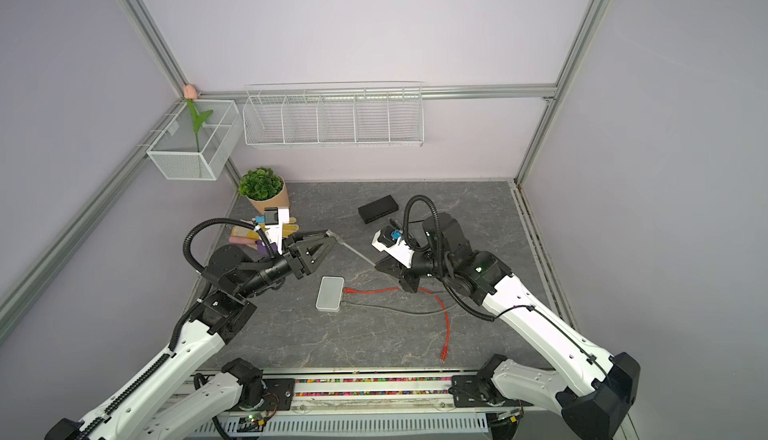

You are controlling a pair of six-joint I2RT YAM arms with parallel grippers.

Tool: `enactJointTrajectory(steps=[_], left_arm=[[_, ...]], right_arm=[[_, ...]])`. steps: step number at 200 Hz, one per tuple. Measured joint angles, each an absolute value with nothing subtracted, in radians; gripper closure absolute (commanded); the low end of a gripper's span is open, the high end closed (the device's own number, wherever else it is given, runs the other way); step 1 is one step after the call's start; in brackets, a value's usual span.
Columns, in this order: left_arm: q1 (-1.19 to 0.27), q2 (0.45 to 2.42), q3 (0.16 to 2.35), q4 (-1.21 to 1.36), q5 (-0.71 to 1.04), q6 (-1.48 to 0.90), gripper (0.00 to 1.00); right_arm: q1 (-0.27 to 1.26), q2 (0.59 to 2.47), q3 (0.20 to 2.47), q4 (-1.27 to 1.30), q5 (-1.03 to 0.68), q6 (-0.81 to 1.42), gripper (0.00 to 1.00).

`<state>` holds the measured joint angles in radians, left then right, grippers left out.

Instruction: Insert the plug into the switch port

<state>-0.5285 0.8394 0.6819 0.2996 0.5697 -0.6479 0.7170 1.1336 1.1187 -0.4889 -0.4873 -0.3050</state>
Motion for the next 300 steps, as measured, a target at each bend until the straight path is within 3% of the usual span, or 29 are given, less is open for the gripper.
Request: enactJointTrajectory(steps=[19, 42, 69, 86, 95, 102, 161, 203, 221, 245, 260, 264, 270, 275, 285, 300], left_arm=[[-0.534, 0.846, 0.683, 0.31, 0.57, -0.649, 0.49], [-0.538, 0.85, 0.683, 0.313, 0.57, -0.659, 0.73], [-0.538, 0.851, 0.686, 0.313, 0.569, -0.653, 0.89], [-0.538, 0.851, 0.687, 0.313, 0.568, -0.648, 0.95], [-0.538, 0.851, 0.687, 0.31, 0.564, -0.648, 0.96], [-0.538, 0.851, 0.688, 0.306, 0.561, -0.646, 0.98], [-0.574, 0.846, 0.688, 0.246, 0.437, -0.665, 1.0], [-0.634, 0.838, 0.688, 0.2, 0.301, -0.709, 1.0], [-0.636, 0.833, 0.688, 0.186, 0.264, -0.726, 1.0], [-0.636, 0.82, 0.688, 0.165, 0.241, -0.734, 1.0], [-0.636, 0.813, 0.688, 0.155, 0.234, -0.735, 1.0], [-0.636, 0.811, 0.688, 0.155, 0.233, -0.737, 0.84], [-0.636, 0.809, 0.687, 0.155, 0.233, -0.736, 0.52], [-0.636, 0.807, 0.687, 0.155, 0.233, -0.74, 0.37], [-0.636, 0.801, 0.686, 0.156, 0.241, -0.735, 0.25], [-0.636, 0.784, 0.684, 0.154, 0.263, -0.722, 0.21]], right_arm=[[0.73, 1.148, 1.129, -0.496, -0.487, -0.308, 0.93], [0.738, 1.158, 1.131, -0.499, -0.483, -0.31, 0.94], [0.741, 1.159, 1.132, -0.501, -0.466, -0.311, 0.92], [0.743, 1.16, 1.136, -0.503, -0.452, -0.311, 0.79], [0.743, 1.162, 1.142, -0.506, -0.44, -0.303, 0.67], [0.745, 1.165, 1.148, -0.506, -0.429, -0.302, 0.64], [0.904, 1.184, 1.227, -0.49, -0.155, -0.338, 0.63], [0.983, 1.301, 1.31, -0.455, -0.004, -0.377, 0.64], [1.001, 1.35, 1.311, -0.444, 0.046, -0.392, 0.69], [1.01, 1.388, 1.311, -0.435, 0.099, -0.401, 0.92], [1.01, 1.388, 1.311, -0.426, 0.118, -0.408, 0.93], [1.01, 1.388, 1.311, -0.424, 0.12, -0.41, 0.94], [1.01, 1.386, 1.311, -0.421, 0.122, -0.412, 0.93], [1.01, 1.385, 1.311, -0.419, 0.121, -0.413, 0.94], [1.008, 1.381, 1.312, -0.424, 0.11, -0.42, 0.94], [0.994, 1.381, 1.335, -0.474, 0.061, -0.433, 0.93]])
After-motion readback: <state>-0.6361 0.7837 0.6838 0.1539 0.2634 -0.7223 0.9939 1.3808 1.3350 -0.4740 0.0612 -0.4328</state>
